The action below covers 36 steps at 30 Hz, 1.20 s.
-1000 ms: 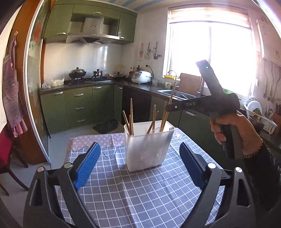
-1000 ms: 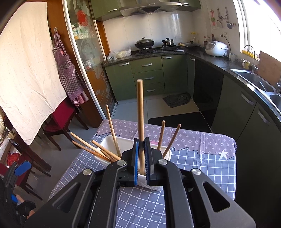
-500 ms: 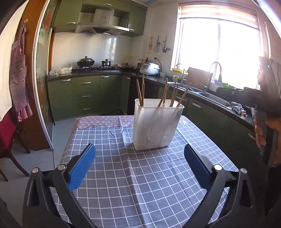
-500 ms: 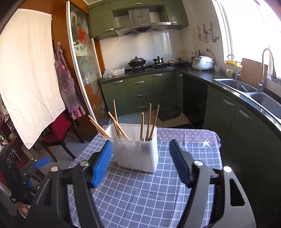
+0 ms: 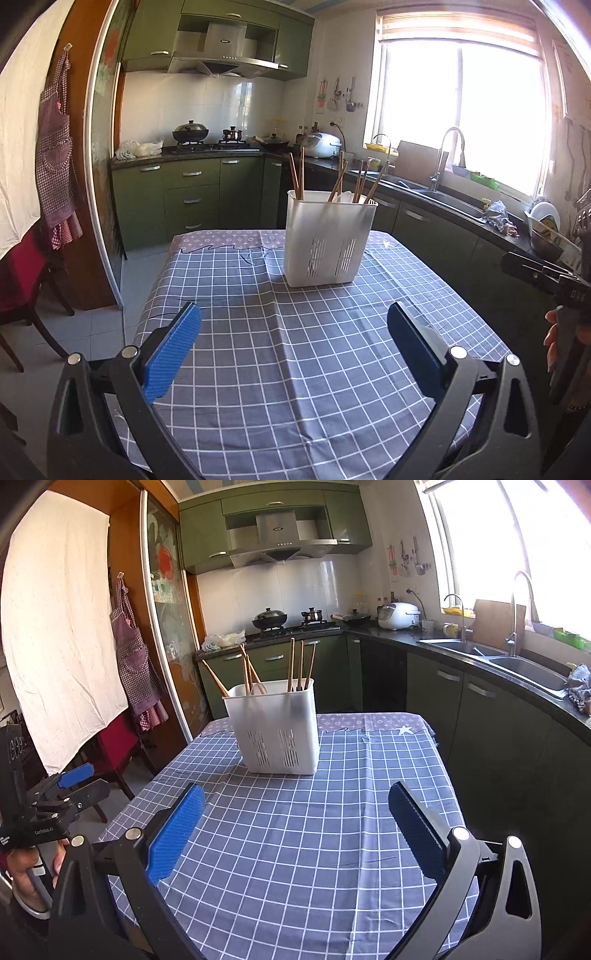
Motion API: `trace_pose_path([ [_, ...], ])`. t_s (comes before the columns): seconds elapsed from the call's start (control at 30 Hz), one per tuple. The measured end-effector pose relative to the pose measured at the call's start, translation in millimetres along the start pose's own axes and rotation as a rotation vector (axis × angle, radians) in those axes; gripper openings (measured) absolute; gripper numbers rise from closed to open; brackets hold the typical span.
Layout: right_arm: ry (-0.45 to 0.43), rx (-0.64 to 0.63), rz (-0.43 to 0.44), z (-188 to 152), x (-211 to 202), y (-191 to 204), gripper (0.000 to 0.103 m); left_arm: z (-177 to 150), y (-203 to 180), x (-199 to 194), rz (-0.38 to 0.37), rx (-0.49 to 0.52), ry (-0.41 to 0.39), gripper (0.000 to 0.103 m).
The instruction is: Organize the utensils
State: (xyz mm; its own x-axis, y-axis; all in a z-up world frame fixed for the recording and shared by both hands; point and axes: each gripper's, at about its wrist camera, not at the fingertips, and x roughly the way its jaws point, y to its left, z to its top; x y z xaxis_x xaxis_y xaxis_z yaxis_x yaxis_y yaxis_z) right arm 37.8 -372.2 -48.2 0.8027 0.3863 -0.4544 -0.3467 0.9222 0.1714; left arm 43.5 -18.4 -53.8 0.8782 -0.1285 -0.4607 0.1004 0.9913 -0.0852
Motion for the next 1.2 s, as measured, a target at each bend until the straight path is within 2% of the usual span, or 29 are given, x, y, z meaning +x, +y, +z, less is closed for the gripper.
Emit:
trace_pose_path([
  [0.23,-0.070,-0.048,-0.053,-7.2,-43.4,20.5,0.098,-1.1,-9.6,-32.3,-0.017,0.011,-0.045,0.096],
  [0.4,-0.084,-0.067,-0.060,-9.2,-57.9,27.8,0.098,-1.7,-17.8,-45.2,-0.017,0.023,-0.065,0.096],
  [0.8,-0.095,-0.077,-0.067,-13.8,-72.5,31.5,0.098,-3.6,-30.2,-59.1,-0.017,0.034,-0.077,0.096],
  [1.2,-0.080,-0.082,-0.047,-15.1,-71.0,35.7,0.098,-7.4,-35.2,-67.3,0.024,0.049,-0.084,0.096],
])
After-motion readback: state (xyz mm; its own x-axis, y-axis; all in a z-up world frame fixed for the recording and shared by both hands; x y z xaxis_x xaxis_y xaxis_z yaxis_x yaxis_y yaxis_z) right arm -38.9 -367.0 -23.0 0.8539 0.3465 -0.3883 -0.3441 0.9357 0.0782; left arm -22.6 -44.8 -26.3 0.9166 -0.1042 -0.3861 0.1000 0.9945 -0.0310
